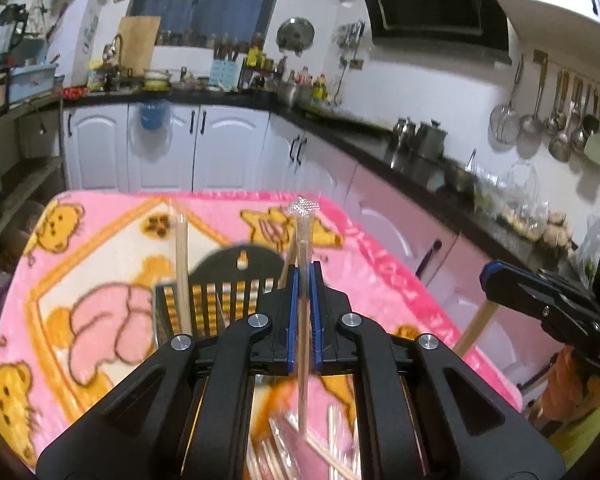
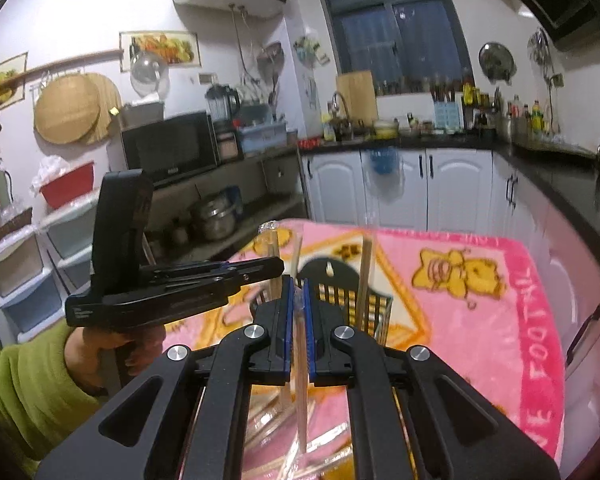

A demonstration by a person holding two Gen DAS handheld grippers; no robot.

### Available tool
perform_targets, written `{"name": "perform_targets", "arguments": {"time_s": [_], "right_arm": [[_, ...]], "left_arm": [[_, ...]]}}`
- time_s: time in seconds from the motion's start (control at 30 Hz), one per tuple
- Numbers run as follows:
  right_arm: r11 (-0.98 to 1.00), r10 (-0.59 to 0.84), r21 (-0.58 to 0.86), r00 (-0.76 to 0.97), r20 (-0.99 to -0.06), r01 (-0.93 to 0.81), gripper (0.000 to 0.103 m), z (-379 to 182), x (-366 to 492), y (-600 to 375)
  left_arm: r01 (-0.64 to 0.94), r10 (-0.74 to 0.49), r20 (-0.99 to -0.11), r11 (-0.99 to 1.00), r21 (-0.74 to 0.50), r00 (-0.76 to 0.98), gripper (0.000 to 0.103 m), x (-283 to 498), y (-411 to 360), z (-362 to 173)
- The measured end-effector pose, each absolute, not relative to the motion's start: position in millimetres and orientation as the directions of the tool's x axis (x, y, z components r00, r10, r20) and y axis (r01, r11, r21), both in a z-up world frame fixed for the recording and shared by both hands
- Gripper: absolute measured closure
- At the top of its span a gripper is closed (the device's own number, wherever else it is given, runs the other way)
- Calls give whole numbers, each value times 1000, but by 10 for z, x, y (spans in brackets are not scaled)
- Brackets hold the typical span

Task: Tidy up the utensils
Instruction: 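Lift both chopsticks and carry them above the green caddy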

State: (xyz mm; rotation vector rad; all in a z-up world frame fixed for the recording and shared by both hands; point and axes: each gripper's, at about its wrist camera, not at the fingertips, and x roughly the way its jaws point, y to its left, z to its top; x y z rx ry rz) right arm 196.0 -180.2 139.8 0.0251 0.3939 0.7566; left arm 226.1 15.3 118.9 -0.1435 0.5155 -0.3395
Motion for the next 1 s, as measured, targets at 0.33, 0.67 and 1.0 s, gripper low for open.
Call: {"name": "perform_targets", "arguments": {"time_s": [0.33,0.67,1.0], "right_arm": [[741,667,128,699,-258,-660,98,1850,1983,-1738],[759,650,141,729,-215,-635,98,2162,2284,-1722],[803,596,120,785,-172,-583,98,2214,2605,-1683]], "left_arm": [[280,-332,-368,941,-188,869,100,2320,150,1718],[242,-276,-302,959,-145,912,100,2418,138,2017],[205,-228,-294,973,-108,928,100,2603,164,1858]]}}
